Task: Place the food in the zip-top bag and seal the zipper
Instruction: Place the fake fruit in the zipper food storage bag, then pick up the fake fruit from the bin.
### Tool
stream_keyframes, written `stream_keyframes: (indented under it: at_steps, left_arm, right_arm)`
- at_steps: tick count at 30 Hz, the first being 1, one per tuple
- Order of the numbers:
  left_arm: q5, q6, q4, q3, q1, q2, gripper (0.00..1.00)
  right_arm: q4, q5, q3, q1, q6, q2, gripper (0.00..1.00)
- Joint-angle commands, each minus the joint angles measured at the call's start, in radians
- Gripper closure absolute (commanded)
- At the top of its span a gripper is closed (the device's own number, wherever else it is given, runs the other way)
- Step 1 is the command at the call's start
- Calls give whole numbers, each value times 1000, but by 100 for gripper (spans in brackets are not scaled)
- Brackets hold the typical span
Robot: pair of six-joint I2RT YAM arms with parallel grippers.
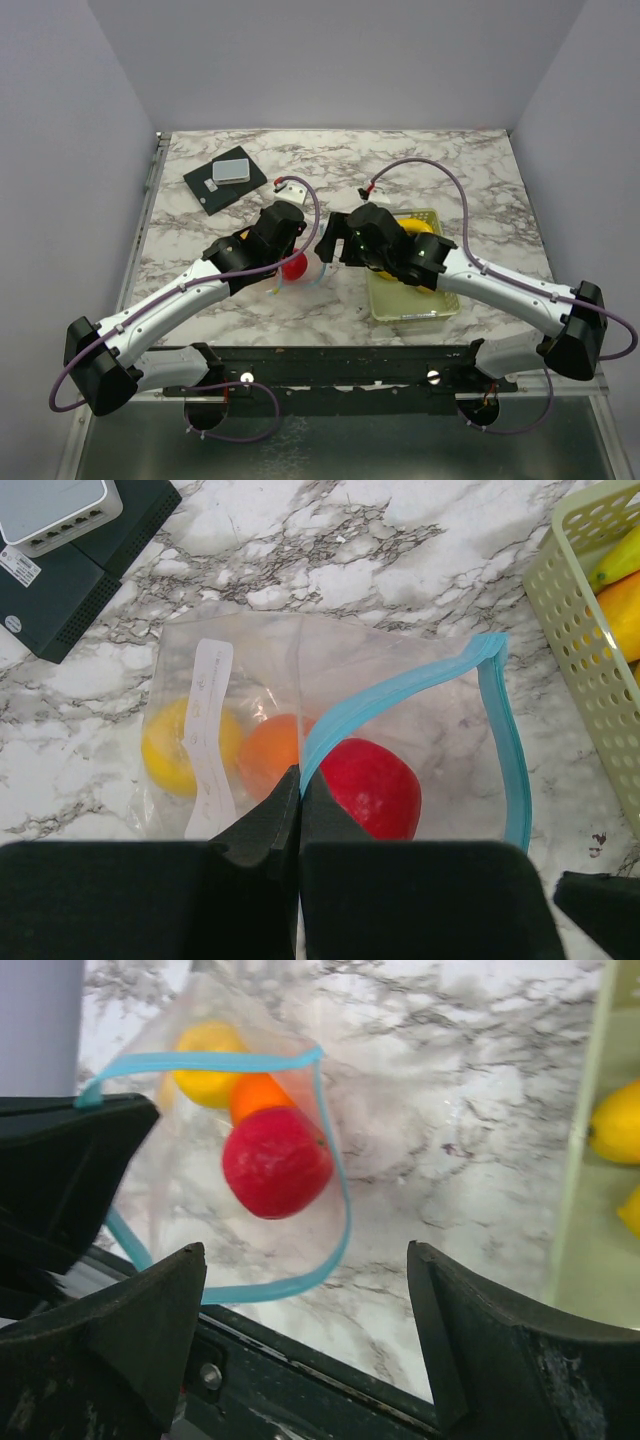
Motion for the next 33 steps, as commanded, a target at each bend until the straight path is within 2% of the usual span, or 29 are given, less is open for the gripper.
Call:
stream_keyframes:
  at_steps: [1, 17, 26, 33]
  left_arm:
    - [8, 5, 15, -10, -6, -3, 100]
    - [10, 7, 15, -10, -6, 8, 100]
    - [14, 5, 14, -10, -6, 14, 100]
    - [14, 5, 15, -11, -5, 14, 100]
  right_arm:
    - [-135, 149, -44, 9, 25, -68, 14]
    - [-537, 483, -108, -7, 193, -111, 14]
    - [-547, 491, -185, -85, 213, -145, 9]
    - [-485, 428, -231, -189, 156, -163, 8]
